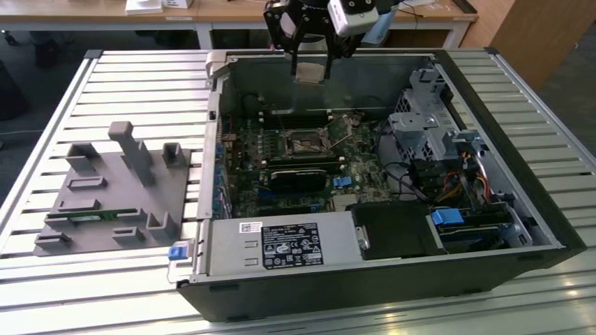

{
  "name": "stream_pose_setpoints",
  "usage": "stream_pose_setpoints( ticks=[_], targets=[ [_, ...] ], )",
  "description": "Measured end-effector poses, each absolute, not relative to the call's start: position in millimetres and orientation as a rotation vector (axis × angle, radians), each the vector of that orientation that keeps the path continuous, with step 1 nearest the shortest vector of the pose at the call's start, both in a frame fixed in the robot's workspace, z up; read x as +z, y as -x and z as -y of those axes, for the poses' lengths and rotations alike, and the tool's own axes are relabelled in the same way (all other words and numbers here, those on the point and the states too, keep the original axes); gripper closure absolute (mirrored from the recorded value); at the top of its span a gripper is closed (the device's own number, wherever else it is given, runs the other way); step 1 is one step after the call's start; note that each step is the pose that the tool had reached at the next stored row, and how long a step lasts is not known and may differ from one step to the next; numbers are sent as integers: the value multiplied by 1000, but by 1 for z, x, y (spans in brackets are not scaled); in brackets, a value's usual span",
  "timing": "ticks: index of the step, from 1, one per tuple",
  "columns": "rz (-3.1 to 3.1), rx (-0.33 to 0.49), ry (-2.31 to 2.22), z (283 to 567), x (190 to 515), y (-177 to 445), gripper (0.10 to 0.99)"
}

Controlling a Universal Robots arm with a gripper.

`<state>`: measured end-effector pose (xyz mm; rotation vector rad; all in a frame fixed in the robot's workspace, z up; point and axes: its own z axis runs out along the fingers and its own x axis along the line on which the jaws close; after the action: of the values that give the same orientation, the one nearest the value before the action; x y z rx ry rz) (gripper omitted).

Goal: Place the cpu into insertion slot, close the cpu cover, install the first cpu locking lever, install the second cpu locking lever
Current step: 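Place the cpu into insertion slot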

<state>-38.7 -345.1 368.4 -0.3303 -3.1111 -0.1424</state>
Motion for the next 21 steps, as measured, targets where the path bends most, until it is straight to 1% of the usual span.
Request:
stream_pose_setpoints(
  ticks=[21],
  targets=[
    [3105,-143,404,345,368,39,545]
  ],
)
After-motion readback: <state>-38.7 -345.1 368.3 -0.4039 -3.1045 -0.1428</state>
